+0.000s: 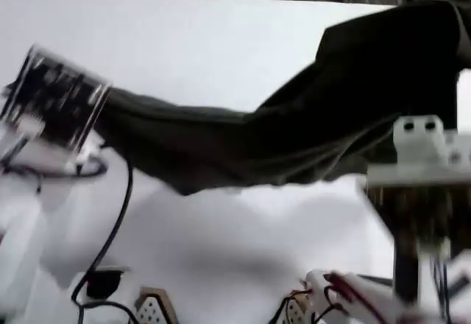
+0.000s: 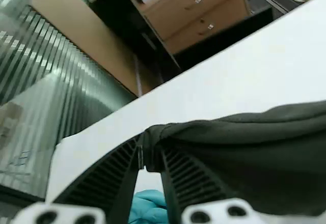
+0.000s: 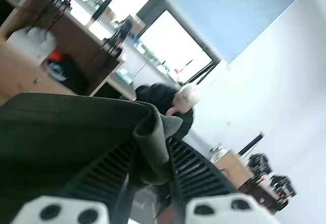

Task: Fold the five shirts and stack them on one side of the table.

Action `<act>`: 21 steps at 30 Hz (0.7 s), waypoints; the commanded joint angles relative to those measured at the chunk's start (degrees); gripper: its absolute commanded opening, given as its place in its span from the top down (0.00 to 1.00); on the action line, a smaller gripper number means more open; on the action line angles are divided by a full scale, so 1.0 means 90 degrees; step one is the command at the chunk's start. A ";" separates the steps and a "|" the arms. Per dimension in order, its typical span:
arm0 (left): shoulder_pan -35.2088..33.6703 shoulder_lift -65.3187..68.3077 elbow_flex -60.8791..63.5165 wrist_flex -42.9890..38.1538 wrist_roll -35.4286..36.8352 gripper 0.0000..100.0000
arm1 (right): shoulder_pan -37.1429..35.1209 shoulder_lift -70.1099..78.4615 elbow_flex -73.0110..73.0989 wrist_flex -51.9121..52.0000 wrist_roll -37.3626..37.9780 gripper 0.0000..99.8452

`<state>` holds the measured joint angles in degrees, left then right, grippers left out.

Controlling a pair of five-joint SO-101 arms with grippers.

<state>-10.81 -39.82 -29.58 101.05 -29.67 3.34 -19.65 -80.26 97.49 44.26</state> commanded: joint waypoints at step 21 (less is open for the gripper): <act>-0.0225 0.1006 0.1079 -0.0918 -0.0274 0.97 | 0.0024 0.1187 0.1836 -0.0249 -0.0352 0.98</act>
<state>-15.91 -34.11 -21.93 94.73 -31.96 3.34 -12.62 -65.85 97.41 42.59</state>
